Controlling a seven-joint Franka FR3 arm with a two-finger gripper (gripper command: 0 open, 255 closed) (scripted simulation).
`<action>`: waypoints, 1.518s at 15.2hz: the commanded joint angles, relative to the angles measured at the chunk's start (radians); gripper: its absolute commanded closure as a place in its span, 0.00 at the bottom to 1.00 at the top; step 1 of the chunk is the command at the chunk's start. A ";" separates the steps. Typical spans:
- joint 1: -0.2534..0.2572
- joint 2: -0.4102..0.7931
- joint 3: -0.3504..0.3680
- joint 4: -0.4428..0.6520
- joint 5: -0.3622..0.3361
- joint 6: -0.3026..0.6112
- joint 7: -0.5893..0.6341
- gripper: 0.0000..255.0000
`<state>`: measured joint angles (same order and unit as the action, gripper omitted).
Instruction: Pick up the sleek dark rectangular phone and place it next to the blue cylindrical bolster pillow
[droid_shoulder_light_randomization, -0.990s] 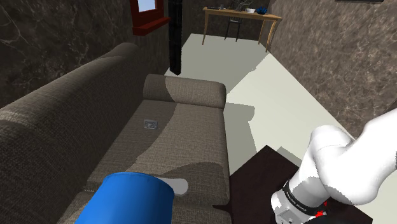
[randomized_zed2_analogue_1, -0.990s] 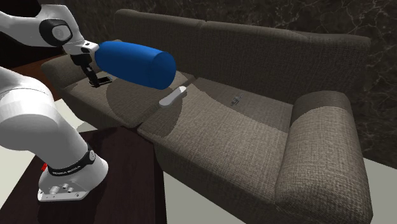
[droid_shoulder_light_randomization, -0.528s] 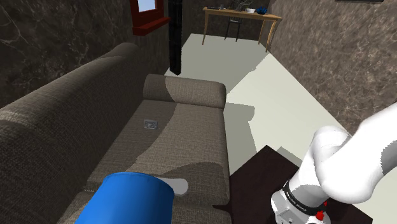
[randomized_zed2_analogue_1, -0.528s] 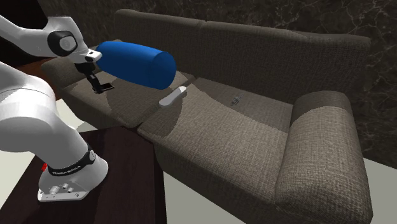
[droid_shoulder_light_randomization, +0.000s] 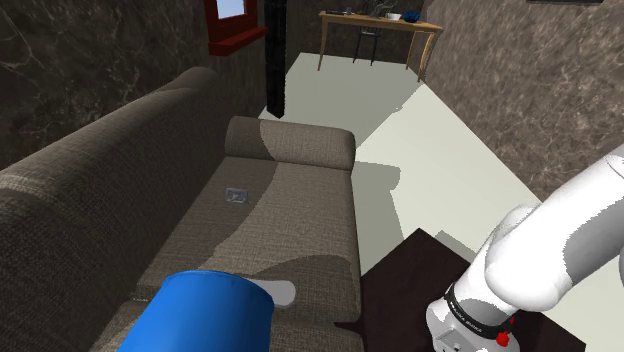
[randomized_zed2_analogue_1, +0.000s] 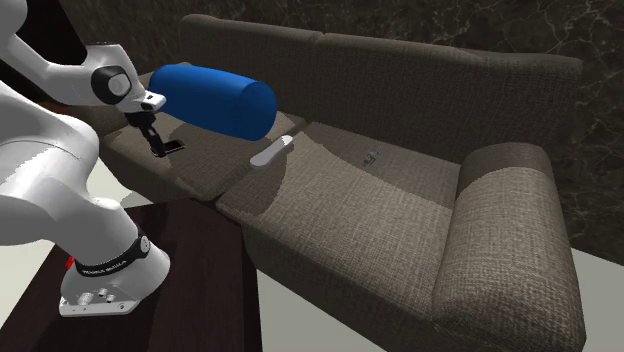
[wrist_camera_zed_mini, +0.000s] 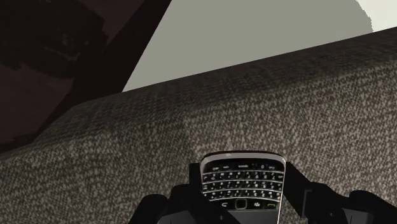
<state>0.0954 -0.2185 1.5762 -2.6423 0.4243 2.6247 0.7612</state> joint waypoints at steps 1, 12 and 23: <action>-0.135 0.017 0.138 -0.005 -0.010 0.039 0.006 1.00; -0.284 -0.011 0.300 0.000 0.058 0.063 -0.042 0.00; 0.290 -0.054 -0.298 0.003 0.020 -0.090 -0.016 0.00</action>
<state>0.3599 -0.2601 1.3013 -2.6377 0.4269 2.5449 0.7566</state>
